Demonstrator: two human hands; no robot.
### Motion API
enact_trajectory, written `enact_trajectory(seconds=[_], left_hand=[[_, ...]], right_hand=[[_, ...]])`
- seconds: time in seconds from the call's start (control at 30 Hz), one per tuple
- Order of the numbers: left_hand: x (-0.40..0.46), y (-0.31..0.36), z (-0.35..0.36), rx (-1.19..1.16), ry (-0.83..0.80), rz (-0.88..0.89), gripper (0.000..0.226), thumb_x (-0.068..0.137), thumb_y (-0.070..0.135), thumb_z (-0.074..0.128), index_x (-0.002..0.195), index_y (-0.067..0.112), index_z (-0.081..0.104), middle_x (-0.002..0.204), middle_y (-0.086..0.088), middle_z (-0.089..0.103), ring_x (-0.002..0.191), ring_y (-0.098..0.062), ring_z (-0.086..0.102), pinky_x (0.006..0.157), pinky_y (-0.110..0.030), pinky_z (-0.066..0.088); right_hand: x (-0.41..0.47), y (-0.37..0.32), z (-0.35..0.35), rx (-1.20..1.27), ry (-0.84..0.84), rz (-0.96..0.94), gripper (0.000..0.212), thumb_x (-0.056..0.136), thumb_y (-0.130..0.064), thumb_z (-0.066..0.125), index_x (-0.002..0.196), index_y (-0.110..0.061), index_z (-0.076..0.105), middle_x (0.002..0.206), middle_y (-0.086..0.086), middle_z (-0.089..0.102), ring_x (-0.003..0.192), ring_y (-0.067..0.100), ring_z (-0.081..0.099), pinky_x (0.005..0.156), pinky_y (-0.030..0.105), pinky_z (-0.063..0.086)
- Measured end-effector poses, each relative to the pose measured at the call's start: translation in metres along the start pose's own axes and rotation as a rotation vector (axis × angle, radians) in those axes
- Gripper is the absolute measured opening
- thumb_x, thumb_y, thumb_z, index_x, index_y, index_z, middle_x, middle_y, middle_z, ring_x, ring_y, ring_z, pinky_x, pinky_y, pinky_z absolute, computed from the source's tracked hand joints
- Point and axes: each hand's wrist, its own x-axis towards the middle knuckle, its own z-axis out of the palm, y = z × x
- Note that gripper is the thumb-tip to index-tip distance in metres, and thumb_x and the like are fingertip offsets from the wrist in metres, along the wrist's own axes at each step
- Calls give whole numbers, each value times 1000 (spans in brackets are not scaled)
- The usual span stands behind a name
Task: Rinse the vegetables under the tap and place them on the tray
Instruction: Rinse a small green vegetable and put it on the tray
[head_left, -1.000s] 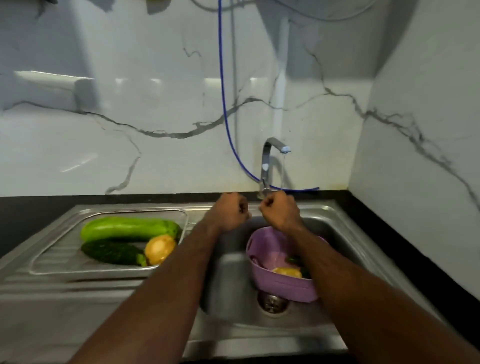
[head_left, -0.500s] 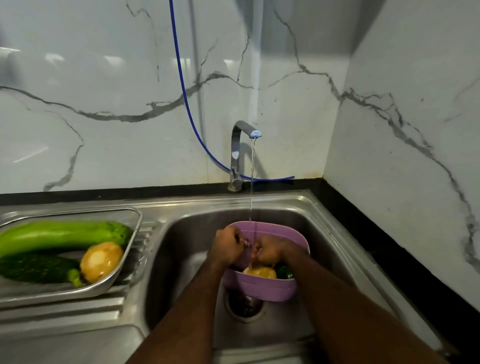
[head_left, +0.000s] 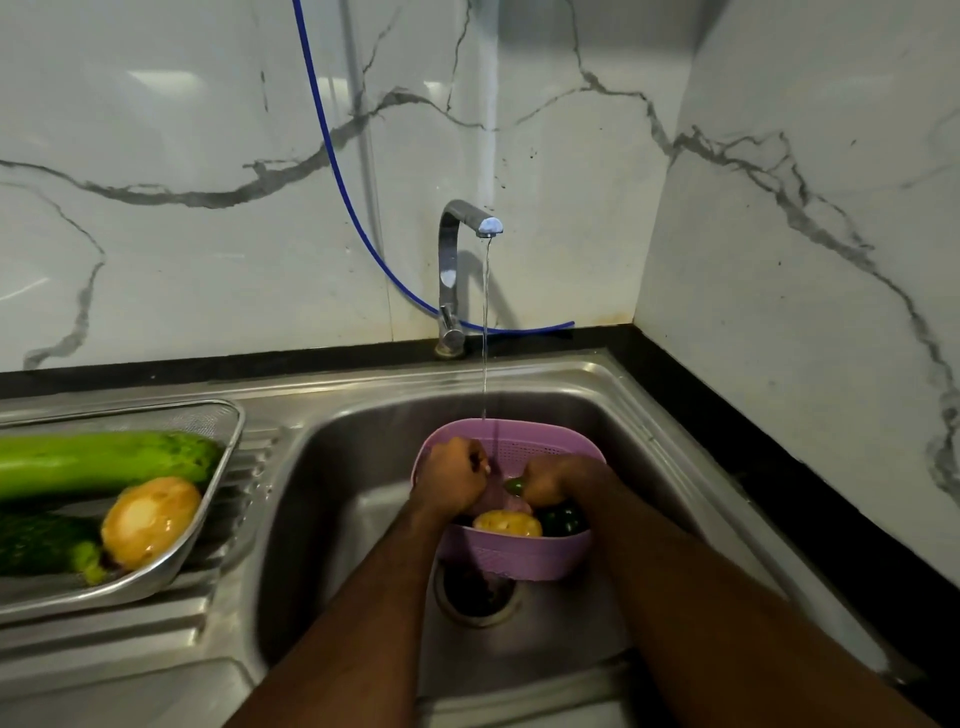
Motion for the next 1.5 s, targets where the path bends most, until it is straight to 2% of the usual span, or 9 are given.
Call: enact_trajectory(seconds=[0.17,0.33,0.53,0.7,0.93,1.03,1.3,1.37,1.5], left_hand=[[2,0,-1,-4,12,-6,13,86,11,61,83,10,74,88,-10,75,87,-29,66,79,-35,52],[2,0,-2,-59,25,-29,12,88,12,62,80,12,71,91,-9,74,89,-27,66,79,-31,48],[4,0,-4,-351,118,-143,14,88,7,60,86,16,70,87,-4,73,89,-23,68,86,-35,55],[0,8,-17,-1004,63,-297,26,103,17,50,128,22,55,119,-10,65,105,-29,67,93,-50,56],[1,5,-29,-1386,84,-477,34,98,3,55,132,3,52,122,-21,62,100,-32,68,65,-29,62],[3,7,-31,-1478,59,-506,31,100,7,54,129,-4,54,125,-25,63,109,-35,67,69,-30,62],[4,16,-28,-1489,73,-503,29,98,11,59,122,-2,52,112,-22,64,98,-33,70,75,-37,63],[3,17,-29,-1491,101,-500,26,98,10,58,120,-3,53,108,-21,64,94,-32,69,76,-35,62],[4,9,-32,-1543,110,-512,33,99,11,58,127,-5,55,119,-27,65,101,-36,70,65,-33,63]], right_hand=[[10,7,-15,-217,-276,53,68,55,-29,84,121,-19,71,126,8,67,110,27,63,102,44,52],[-13,5,-15,-293,-133,-31,56,83,-17,80,135,-29,64,137,3,59,119,25,57,96,37,49],[-22,-7,-47,271,169,-185,52,85,-12,77,131,-31,65,126,4,65,110,23,62,88,36,57],[-17,-44,-25,908,416,-263,53,90,-24,78,139,-27,60,128,1,64,113,20,63,85,34,62],[0,-41,-19,1333,71,-369,45,101,-9,60,144,-22,57,136,8,64,115,25,67,81,33,61],[2,-33,-23,1403,30,-435,39,97,-4,62,135,-16,63,128,10,71,115,25,70,82,31,60],[16,-61,-6,956,723,-280,33,103,-51,51,106,-25,71,102,0,71,99,15,66,89,36,55],[16,-62,-12,993,648,-254,35,103,-50,51,104,-22,72,103,2,71,99,17,66,90,36,54],[8,-49,-27,1369,140,-333,21,103,-26,60,119,-21,71,119,11,74,112,29,69,103,48,54]])
